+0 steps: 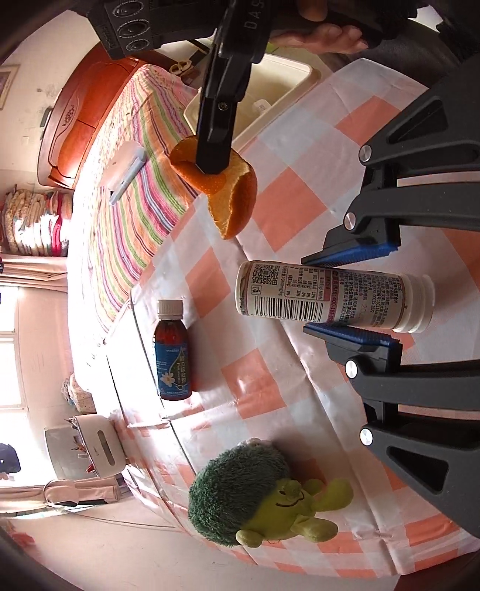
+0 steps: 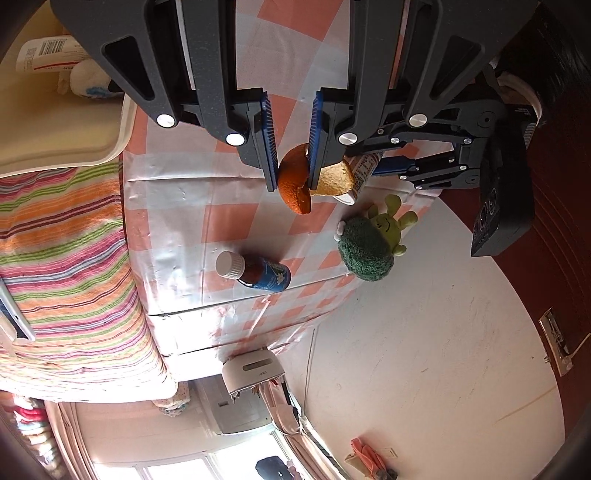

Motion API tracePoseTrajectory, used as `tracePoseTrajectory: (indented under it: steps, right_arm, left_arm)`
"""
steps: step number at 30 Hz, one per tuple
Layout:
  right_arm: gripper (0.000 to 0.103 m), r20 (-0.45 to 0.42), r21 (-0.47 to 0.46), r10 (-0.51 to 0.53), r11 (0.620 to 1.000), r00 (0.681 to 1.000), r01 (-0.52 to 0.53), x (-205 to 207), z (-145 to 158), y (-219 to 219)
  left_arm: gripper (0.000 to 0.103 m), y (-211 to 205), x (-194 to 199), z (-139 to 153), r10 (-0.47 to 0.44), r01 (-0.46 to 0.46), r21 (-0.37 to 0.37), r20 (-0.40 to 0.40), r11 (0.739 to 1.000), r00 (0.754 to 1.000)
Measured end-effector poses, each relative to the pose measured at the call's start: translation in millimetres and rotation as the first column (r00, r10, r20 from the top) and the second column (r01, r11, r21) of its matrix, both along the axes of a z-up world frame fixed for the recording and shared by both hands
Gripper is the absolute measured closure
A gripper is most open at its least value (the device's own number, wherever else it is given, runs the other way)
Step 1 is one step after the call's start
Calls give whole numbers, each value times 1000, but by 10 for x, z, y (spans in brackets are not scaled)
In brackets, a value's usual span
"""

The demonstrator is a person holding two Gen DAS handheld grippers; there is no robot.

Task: Collect trash
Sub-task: 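Carry the white tube and orange peel in both grippers to the white bin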

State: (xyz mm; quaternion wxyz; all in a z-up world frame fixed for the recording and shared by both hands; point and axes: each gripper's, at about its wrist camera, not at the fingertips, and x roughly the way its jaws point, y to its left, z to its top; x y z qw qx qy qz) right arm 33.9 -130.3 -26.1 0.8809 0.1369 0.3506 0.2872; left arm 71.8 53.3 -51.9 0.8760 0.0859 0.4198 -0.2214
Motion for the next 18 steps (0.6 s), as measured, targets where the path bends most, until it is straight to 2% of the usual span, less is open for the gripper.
tracePoseTrajectory:
  steps: [5, 12, 18]
  right_arm:
    - [88, 18, 0, -45, 999, 999, 45, -43, 27, -181]
    - [88, 28, 7, -100, 995, 995, 100, -89, 31, -401]
    - [88, 51, 11, -135, 991, 990, 134, -127, 73, -516]
  left_arm:
    - [74, -79, -3, 75, 20, -18, -138, 15, 990, 1000]
    - [75, -214, -61, 94, 14, -8, -218, 28, 976, 1000]
    - [75, -256, -87, 183, 9, 7, -315, 50, 949, 999]
